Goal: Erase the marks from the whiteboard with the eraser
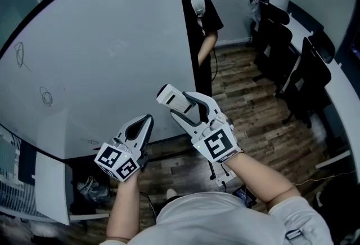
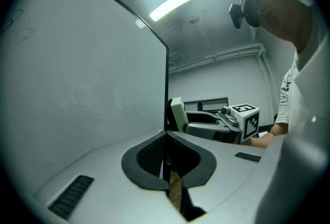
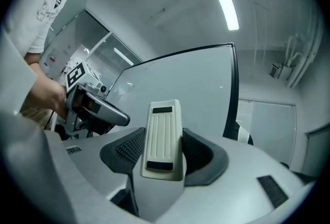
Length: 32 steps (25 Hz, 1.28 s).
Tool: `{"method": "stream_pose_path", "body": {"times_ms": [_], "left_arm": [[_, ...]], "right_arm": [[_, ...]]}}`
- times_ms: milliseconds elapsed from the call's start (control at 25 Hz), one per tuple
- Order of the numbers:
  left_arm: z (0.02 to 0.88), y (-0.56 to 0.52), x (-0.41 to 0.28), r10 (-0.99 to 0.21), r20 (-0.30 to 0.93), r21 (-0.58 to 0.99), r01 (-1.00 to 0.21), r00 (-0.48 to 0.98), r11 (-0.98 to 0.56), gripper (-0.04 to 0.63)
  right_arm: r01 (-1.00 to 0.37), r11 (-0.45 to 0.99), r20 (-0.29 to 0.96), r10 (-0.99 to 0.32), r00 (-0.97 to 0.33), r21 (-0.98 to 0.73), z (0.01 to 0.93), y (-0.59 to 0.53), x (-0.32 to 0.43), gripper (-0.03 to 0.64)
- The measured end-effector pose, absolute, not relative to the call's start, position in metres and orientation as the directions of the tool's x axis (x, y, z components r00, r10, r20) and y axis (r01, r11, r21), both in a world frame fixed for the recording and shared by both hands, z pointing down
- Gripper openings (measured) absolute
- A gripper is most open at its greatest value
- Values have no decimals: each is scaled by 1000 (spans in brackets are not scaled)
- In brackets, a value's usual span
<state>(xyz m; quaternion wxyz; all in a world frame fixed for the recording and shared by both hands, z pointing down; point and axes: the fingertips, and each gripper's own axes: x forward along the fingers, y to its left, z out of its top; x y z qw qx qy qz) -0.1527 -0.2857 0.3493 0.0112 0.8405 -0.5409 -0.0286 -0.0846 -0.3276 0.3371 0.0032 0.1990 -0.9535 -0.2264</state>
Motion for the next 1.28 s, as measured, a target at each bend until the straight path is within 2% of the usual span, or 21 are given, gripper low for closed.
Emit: {"method": "stream_pose_path", "body": {"times_ms": [240,600,1040,1280], "left_arm": [[337,-257,-156,-881,-101,31,-884,462,-467,6],[334,-210,-177,-837,-101,25,-840,538,-542,6],[347,-133,-236,-800,-70,20,-801,597,-599,6],[351,-93,-231,-772,-62,-5,-774,632,-633,6]], "right_arm": [[-404,848,-116,-388,-914,344,334,-295,-79,238],[-447,847,-159,-418,-895,287,323,-241,-96,238],[-460,867,-125,-443,-888,194,342,-153,-153,238],[-483,857,-97,-473,-876,179,352,-103,-157,238]]}}
